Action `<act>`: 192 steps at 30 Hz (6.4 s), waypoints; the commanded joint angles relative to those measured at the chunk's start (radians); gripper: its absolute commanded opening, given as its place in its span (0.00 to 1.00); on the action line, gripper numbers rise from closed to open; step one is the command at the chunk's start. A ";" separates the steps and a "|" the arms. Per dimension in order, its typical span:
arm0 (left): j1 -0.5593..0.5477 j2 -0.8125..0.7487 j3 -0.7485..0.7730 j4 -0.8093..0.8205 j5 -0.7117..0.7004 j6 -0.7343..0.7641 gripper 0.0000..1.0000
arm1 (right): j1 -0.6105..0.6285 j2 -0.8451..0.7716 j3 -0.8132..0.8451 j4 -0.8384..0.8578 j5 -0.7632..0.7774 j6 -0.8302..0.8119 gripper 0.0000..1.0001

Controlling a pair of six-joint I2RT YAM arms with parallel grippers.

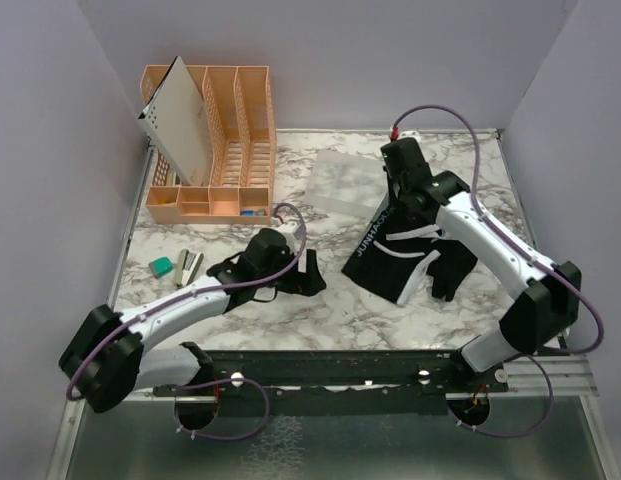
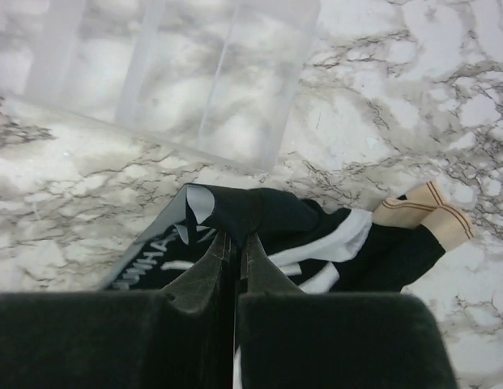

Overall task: Roll the underwear
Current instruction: Flatten out the underwear at the center of the board.

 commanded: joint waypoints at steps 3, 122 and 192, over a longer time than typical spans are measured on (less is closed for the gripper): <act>-0.148 0.283 0.142 0.101 -0.027 -0.015 0.85 | -0.002 -0.131 -0.129 -0.034 -0.009 0.111 0.03; 0.347 0.188 0.250 -0.261 -0.209 0.098 0.34 | -0.086 0.055 -0.249 0.023 -0.231 0.109 0.54; 0.161 -0.170 -0.021 -0.415 -0.247 -0.321 0.00 | -0.077 -0.317 -0.833 0.235 -1.055 0.429 0.00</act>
